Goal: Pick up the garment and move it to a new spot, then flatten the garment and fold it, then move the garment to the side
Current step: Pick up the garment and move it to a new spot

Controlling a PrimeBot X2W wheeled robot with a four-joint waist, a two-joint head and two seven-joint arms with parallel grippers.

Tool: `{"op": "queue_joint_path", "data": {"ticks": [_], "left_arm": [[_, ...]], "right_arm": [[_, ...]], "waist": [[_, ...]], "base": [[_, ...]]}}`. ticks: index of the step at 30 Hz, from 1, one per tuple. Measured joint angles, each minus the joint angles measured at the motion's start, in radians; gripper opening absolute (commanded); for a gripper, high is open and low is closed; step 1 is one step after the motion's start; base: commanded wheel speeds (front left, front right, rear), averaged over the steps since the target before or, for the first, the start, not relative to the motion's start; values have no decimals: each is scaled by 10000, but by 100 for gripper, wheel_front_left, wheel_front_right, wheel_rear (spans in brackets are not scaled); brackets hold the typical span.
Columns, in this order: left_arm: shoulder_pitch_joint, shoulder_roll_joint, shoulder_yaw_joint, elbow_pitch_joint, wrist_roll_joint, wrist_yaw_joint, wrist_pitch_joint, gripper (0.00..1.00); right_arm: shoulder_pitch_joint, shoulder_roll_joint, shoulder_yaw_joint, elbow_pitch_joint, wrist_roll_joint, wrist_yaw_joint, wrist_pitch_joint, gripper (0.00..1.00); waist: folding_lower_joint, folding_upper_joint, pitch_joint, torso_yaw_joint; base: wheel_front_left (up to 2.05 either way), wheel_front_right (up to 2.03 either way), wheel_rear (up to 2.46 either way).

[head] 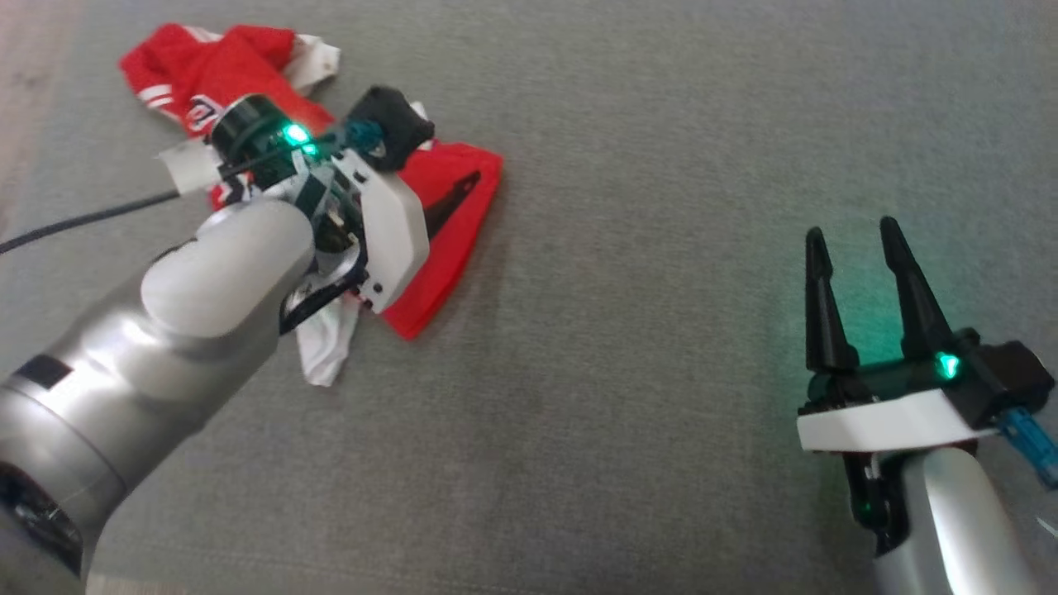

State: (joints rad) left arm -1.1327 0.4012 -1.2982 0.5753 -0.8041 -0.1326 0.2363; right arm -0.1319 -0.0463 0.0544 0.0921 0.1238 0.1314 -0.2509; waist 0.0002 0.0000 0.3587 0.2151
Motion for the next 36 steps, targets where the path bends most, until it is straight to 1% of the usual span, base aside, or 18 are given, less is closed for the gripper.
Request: {"op": "queue_joint_path", "data": {"ticks": [2, 7, 11, 12, 14, 18, 21, 27, 31, 36], "left_arm": [[-51, -6, -81, 10, -42, 0, 27, 100], [-13, 4, -136, -215, 291, 0, 512, 100], [232, 65, -140, -351, 226, 0, 1229, 100], [316, 105, -146, -380, 136, 0, 1342, 84], [430, 211, -176, -416, 73, 0, 1419, 0], [436, 291, -180, -351, 19, 0, 1360, 0], [432, 276, -182, -100, 17, 0, 777, 0], [283, 178, -153, 1141, 13, 0, -988, 0], [256, -134, 290, 1881, -194, 13, -2343, 0], [266, -468, 878, 2326, -414, 314, -3758, 0]], "right_arm": [[-95, 0, 75, -54, 0, 0, 0, 100], [-225, 0, 203, -79, 0, 0, 0, 100], [-228, 0, 209, -79, 0, 0, 0, 100], [-228, 0, 209, -79, 0, 0, 0, 100], [-228, 0, 207, -79, 0, 0, 0, 100], [-228, 0, 207, -79, 0, 0, 0, 100], [-227, 0, 211, -69, 0, 0, 0, 100], [-221, 0, 224, -31, 111, 0, 0, 100], [-150, 0, 136, 2, 265, 0, 0, 100], [259, 0, -2, 48, 349, 0, 0, 100]], "waist": [[-1, 0, 105, -161], [-1, 0, 257, -500], [-2, 0, 282, -694], [-2, 0, 278, -731], [-2, 0, 261, -791], [-2, 0, 234, -838], [-3, 0, 124, -862], [-2, 0, -293, -940], [-3, 0, -683, -963], [-3, 0, -1206, -827]], "base": [[0, 0, 0], [0, 0, 0], [0, 0, 0], [0, 0, 0], [0, 0, 0], [0, 0, 0], [0, 0, 0], [0, 0, 0], [0, 0, 0], [0, 0, 0]]}}
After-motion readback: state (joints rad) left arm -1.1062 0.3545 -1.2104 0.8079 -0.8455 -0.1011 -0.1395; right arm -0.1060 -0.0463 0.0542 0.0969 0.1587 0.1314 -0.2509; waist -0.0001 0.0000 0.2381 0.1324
